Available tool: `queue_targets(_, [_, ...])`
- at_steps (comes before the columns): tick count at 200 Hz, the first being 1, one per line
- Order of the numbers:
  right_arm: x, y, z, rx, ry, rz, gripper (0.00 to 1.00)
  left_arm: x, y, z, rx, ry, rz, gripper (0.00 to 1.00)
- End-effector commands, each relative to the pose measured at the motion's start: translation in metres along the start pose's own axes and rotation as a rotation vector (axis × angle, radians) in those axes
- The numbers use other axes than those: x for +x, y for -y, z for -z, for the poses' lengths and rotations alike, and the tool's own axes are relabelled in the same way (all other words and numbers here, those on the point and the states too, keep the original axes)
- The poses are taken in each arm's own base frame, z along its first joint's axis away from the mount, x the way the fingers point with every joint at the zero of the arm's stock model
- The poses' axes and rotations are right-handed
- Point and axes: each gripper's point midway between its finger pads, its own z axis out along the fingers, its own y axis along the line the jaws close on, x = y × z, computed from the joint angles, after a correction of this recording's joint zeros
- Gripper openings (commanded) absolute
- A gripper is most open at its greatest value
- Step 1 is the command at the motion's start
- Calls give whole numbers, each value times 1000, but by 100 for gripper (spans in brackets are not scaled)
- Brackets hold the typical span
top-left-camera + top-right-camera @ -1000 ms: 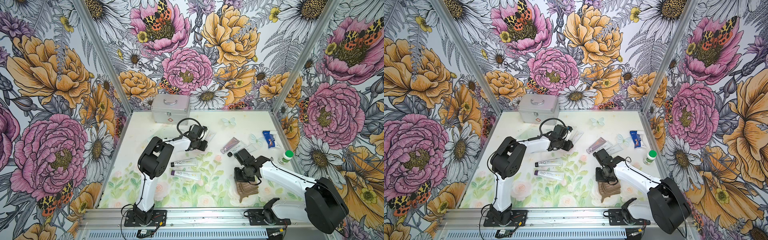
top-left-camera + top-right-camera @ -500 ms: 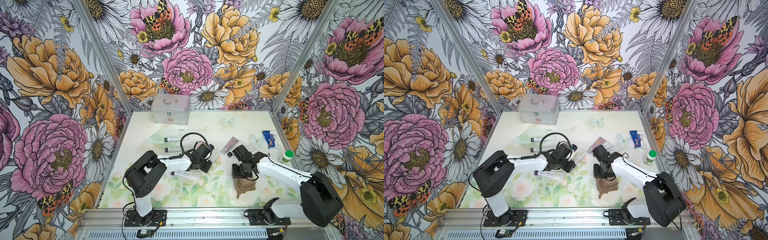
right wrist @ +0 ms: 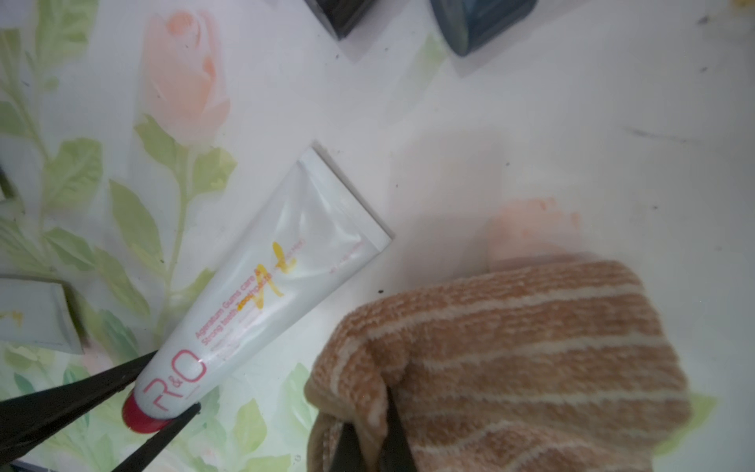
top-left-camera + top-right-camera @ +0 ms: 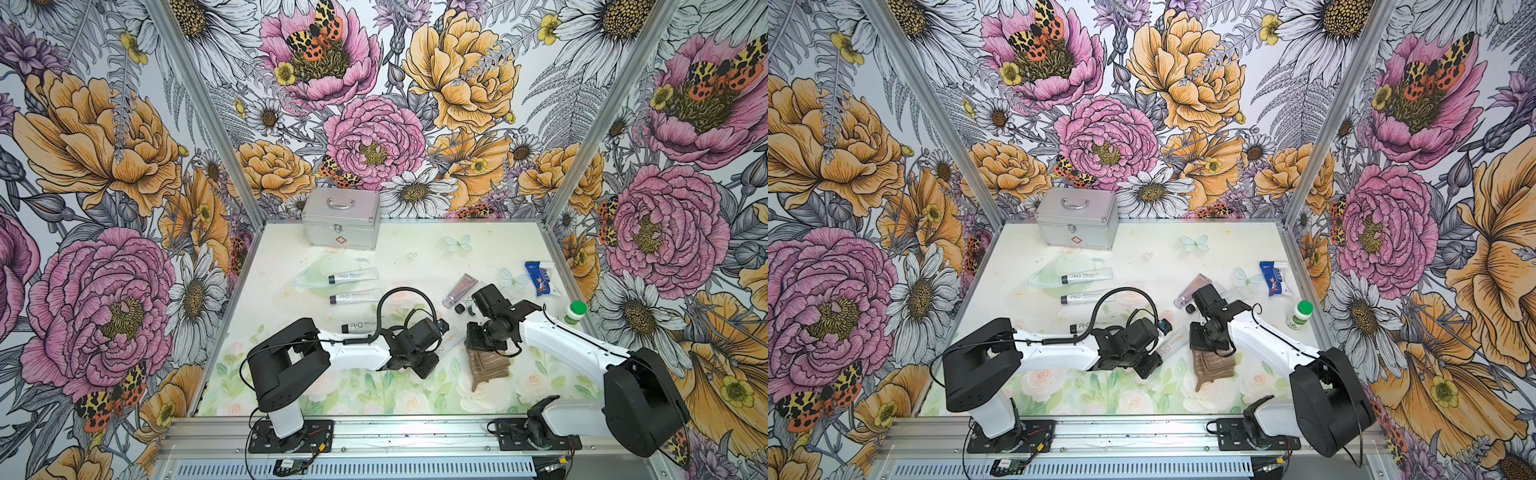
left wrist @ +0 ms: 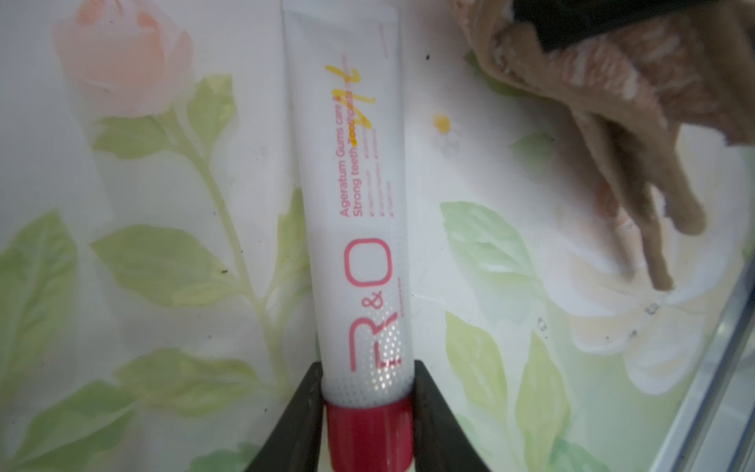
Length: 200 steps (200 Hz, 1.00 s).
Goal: Wipe the surface of the toothpaste tube
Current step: Move the toothpaste to the center of the board.
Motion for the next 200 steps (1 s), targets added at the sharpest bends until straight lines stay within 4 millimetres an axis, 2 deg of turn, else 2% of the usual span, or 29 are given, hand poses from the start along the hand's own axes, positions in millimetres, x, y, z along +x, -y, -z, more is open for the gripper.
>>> queue_targets(1, [-2,-15,8,-83,6,21,0,-6,6,-4,19,42,7,35])
queue_targets(43, [-8,-29,9,-144,6,28,0,-1,16,-13,45,30,-6,35])
queue_targets(94, [-24,-37,4,-141,-9,41,0,4,30,-3,61,38,-29,35])
queue_targets(163, [-6,-26,-15,-120,-77,26,0,13,26,-1,41,22,-28,35])
queue_targets(200, [-5,-21,-29,-89,-109,23,0,14,28,0,45,19,-27,35])
